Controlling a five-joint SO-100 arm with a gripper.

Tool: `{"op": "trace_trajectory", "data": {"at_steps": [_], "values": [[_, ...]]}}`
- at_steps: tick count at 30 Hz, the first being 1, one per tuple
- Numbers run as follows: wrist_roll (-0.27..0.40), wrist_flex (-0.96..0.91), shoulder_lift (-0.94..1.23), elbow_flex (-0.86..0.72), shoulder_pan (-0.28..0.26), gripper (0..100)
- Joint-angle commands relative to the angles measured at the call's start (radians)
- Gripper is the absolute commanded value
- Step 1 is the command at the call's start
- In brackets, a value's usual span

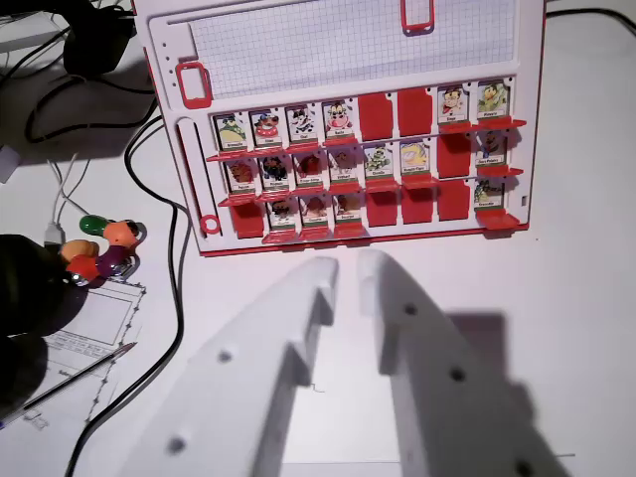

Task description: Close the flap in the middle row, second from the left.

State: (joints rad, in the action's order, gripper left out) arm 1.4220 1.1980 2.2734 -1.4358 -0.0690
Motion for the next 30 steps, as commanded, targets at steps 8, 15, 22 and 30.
{"op": "trace_trajectory", "data": {"at_steps": [8, 15, 22, 30], "values": [[-0.052, 0.063, -0.155, 0.235, -0.038, 2], [-0.086, 0.121, -0.299, 0.35, -0.063, 2], [-0.114, 0.137, -0.453, 0.451, -0.084, 2], [-0.143, 0.143, -0.629, 0.566, -0.107, 2]]}}
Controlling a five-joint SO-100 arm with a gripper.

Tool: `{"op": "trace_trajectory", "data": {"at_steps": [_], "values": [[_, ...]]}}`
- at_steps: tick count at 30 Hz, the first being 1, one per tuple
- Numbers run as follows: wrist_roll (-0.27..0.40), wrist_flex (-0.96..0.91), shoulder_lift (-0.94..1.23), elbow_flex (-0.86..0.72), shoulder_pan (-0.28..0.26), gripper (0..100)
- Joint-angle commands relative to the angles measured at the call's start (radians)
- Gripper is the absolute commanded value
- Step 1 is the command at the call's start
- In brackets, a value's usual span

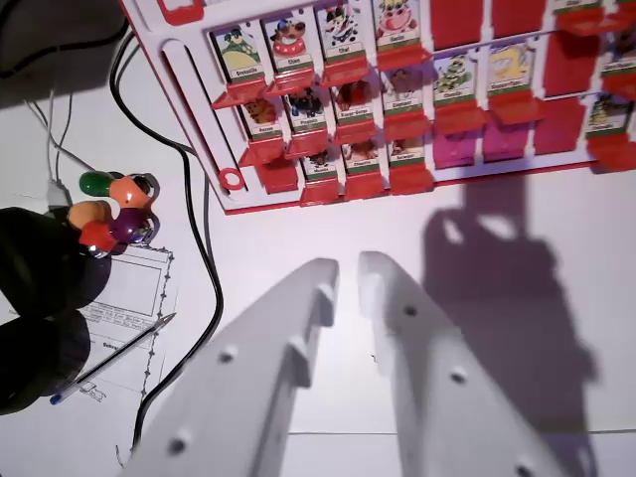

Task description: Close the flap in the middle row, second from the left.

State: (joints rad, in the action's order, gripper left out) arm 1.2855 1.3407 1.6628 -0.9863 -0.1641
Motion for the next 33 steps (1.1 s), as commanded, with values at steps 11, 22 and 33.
{"op": "trace_trajectory", "data": {"at_steps": [11, 22, 33], "values": [[-0.072, 0.04, -0.259, 0.265, -0.054, 2], [-0.112, 0.038, -0.518, 0.453, -0.083, 2], [-0.146, 0.057, -0.736, 0.618, -0.094, 2]]}}
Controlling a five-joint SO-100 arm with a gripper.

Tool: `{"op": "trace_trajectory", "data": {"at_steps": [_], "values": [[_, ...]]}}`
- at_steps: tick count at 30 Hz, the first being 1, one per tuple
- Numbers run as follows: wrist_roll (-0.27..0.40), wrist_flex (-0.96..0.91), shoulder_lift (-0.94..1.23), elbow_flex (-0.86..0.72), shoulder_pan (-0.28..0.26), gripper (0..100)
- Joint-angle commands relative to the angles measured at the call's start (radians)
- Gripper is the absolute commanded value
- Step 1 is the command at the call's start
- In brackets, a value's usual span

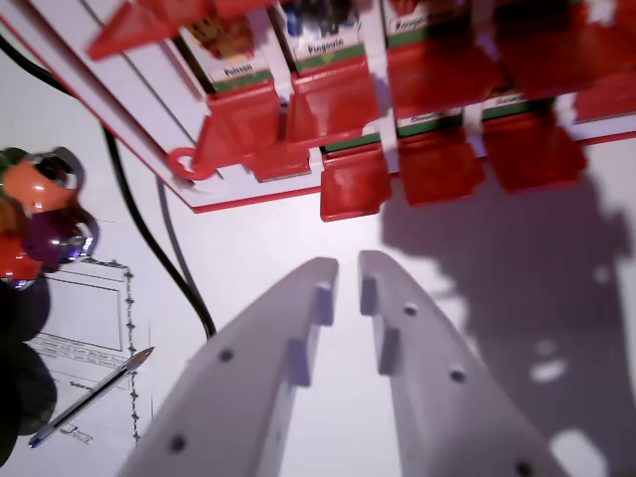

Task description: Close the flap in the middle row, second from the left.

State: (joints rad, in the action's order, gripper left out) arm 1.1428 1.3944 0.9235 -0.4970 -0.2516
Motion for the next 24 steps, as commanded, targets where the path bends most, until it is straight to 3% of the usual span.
{"op": "trace_trajectory", "data": {"at_steps": [1, 24], "values": [[-0.005, 0.003, -0.014, 0.141, -0.006, 2], [-0.032, -0.037, -0.27, 0.371, -0.017, 2]]}}
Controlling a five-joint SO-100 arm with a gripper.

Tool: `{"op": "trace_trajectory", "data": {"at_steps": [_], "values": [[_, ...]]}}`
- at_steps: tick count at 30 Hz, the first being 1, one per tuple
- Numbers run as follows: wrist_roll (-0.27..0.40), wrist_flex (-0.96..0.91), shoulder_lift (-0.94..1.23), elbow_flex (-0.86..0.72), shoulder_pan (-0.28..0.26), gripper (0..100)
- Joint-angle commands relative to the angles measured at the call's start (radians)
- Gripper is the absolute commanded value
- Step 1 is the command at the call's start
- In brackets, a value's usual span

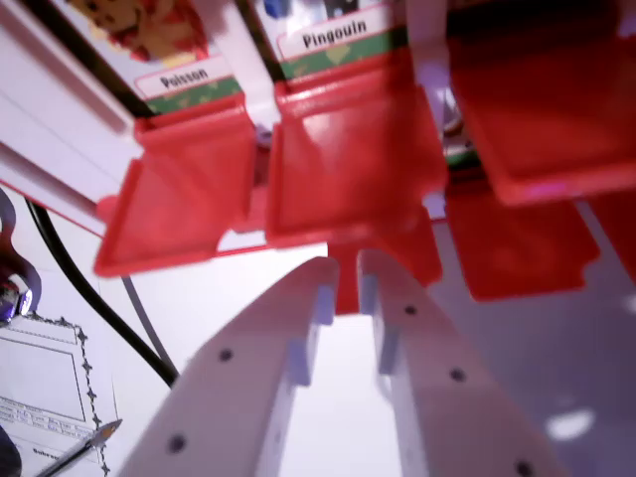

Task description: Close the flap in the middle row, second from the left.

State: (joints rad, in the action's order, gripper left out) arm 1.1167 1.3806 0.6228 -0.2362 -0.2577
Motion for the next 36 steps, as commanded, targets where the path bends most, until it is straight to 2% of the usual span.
{"op": "trace_trajectory", "data": {"at_steps": [1, 18, 36], "values": [[-0.005, -0.028, 0.025, 0.117, -0.011, 2], [0.003, -0.13, -0.041, 0.192, -0.009, 2], [0.058, -0.172, -0.066, 0.235, 0.011, 2]]}}
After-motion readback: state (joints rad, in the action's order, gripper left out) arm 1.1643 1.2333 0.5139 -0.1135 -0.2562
